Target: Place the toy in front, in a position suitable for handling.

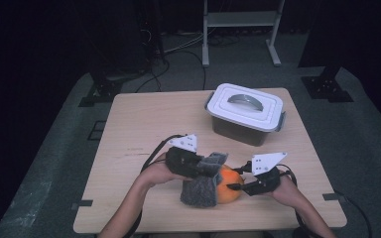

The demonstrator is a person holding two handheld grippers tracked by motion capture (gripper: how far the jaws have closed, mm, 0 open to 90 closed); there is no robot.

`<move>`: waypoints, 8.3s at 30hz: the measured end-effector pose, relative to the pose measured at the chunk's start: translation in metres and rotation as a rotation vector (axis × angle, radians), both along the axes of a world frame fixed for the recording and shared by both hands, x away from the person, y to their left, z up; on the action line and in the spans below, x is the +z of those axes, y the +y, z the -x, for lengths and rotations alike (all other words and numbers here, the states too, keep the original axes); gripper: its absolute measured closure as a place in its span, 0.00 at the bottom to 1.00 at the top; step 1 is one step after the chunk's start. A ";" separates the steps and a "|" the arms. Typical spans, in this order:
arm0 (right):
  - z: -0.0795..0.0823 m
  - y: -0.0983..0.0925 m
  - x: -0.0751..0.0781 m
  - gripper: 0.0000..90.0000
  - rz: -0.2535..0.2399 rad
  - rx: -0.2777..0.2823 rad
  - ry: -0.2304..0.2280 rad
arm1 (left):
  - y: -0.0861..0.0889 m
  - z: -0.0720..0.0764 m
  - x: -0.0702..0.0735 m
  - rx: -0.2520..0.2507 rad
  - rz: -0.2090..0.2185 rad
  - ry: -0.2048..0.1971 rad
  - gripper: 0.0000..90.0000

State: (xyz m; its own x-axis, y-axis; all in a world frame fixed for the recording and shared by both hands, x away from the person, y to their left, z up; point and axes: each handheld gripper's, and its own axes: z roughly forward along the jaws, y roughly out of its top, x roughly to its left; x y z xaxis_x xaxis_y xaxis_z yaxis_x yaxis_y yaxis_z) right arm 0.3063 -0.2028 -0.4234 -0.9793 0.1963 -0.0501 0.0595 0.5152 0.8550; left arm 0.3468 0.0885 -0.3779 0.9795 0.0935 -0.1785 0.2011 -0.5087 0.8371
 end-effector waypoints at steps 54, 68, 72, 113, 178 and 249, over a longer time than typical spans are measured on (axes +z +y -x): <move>-0.012 0.020 -0.003 0.47 -0.021 -0.014 0.043 | 0.026 0.004 0.002 0.083 0.014 0.031 0.77; -0.004 0.029 0.017 0.42 0.033 -0.023 0.034 | 0.008 0.003 0.002 0.034 0.022 0.028 0.76; -0.008 0.014 0.010 0.45 0.007 -0.034 0.054 | 0.014 0.002 -0.010 0.061 0.009 0.057 0.75; -0.030 0.054 0.008 0.57 -0.062 0.081 0.016 | 0.051 -0.004 -0.019 0.119 0.077 0.111 0.75; -0.009 -0.006 -0.001 0.31 -0.107 0.041 0.302 | -0.004 0.023 -0.025 0.012 -0.067 0.066 0.72; -0.026 0.046 -0.011 0.42 -0.077 0.059 0.174 | 0.205 0.017 -0.042 0.667 -0.122 0.031 0.77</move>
